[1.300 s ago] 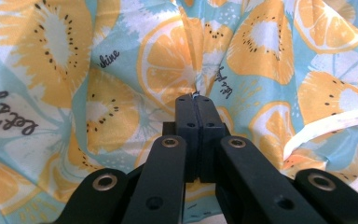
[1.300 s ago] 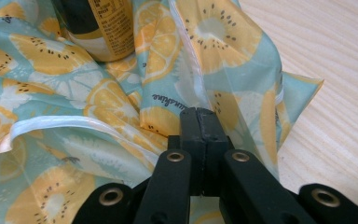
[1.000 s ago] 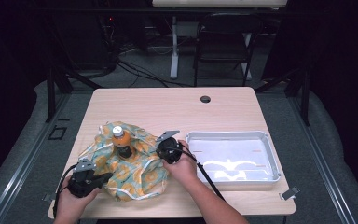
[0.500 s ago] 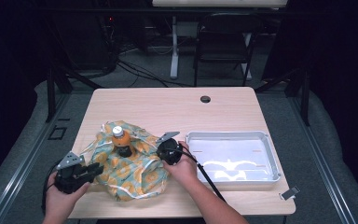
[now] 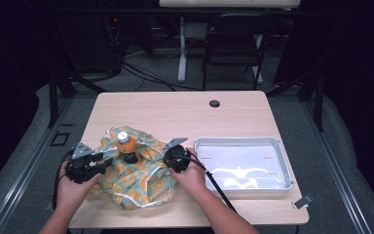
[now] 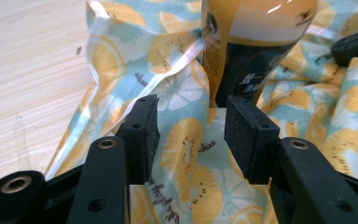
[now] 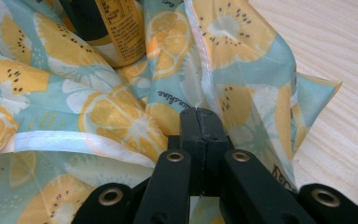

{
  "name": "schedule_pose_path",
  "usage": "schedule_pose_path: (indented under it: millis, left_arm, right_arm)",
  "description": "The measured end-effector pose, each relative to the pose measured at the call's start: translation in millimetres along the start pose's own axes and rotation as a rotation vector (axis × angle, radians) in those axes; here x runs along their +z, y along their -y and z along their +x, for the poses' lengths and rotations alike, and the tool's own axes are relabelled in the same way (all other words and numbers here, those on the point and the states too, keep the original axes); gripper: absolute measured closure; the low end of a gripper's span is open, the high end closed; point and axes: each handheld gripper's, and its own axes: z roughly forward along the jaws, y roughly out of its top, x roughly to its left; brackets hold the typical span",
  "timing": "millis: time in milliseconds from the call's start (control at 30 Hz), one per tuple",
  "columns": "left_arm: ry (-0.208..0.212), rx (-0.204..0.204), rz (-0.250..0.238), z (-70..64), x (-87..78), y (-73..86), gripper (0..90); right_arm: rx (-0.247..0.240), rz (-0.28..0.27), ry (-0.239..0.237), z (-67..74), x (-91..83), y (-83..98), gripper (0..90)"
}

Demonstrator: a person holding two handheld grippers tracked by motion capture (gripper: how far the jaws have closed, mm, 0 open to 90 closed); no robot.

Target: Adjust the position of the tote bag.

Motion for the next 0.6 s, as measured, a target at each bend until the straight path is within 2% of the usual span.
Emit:
schedule_pose_path:
  millis: [67, 133, 300, 500, 600]
  left_arm:
    - [-0.019, 0.017, -0.001, -1.5, 3.6, 0.3, 51.3]
    - [-0.012, 0.0, -0.009, -2.3, 6.6, 0.4, 49.3]
    - [-0.023, 0.017, -0.003, -5.0, 13.0, -2.1, 48.3]
    - [-0.1, 0.032, 0.017, -3.8, 20.1, -2.3, 50.6]
    - [-0.085, 0.011, 0.025, -4.3, 22.7, -2.9, 50.9]
  right_arm:
    - [0.0, -0.002, 0.0, -0.1, 0.3, 0.3, 90.0]
    - [-0.002, -0.002, -0.001, -0.1, 0.2, 0.2, 90.0]
    - [-0.002, 0.002, 0.0, -0.4, -0.6, -0.1, 90.0]
    - [0.003, 0.004, 0.001, -0.4, -0.2, 0.0, 90.0]
    - [0.002, 0.002, -0.001, -0.7, 0.0, 0.0, 90.0]
